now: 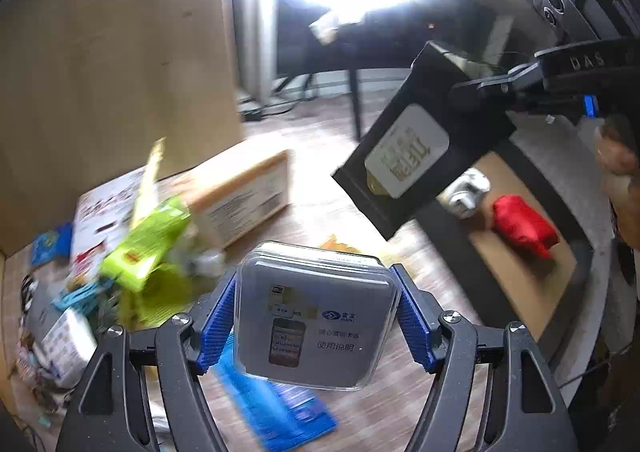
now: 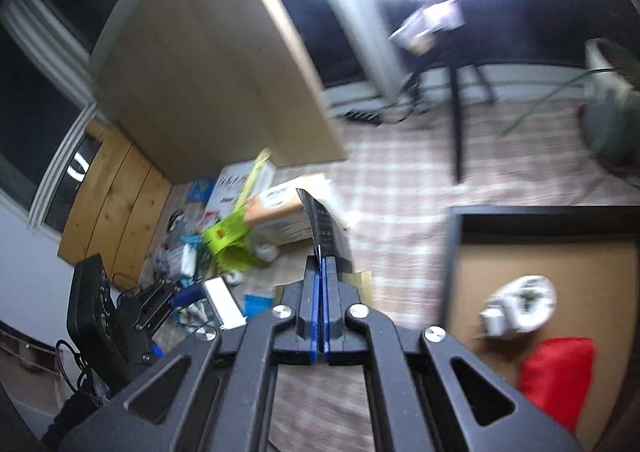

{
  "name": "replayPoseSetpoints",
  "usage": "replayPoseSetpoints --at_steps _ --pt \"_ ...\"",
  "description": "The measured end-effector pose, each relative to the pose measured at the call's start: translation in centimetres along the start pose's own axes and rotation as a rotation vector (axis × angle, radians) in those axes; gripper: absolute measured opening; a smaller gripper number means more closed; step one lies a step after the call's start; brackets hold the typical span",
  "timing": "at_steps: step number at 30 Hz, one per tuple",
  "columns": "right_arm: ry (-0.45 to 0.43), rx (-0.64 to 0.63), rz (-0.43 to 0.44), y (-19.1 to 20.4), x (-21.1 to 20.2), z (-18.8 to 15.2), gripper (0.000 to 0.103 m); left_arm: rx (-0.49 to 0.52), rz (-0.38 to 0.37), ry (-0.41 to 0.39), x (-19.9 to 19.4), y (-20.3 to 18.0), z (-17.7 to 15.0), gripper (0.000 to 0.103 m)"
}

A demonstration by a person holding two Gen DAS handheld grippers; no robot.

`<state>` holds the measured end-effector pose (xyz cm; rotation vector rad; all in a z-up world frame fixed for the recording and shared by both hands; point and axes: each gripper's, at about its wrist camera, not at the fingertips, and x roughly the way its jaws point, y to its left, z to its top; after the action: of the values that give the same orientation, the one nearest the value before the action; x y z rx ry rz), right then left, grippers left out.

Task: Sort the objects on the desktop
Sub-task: 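Carry both items to the tray and open both tools to drop them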

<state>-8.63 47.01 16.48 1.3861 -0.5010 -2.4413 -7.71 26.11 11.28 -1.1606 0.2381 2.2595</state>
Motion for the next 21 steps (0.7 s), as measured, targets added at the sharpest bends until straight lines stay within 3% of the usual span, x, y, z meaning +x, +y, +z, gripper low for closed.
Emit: replayPoseSetpoints --at_steps 11,21 --pt "-0.160 0.166 -0.225 -11.1 -11.1 -1.1 0.001 0.168 -0.179 0.003 2.4 -12.1 3.5 0.070" --pt "-0.179 0.296 -0.337 -18.3 -14.6 -4.0 0.001 0.297 -0.273 0.065 5.0 -21.4 3.6 0.070"
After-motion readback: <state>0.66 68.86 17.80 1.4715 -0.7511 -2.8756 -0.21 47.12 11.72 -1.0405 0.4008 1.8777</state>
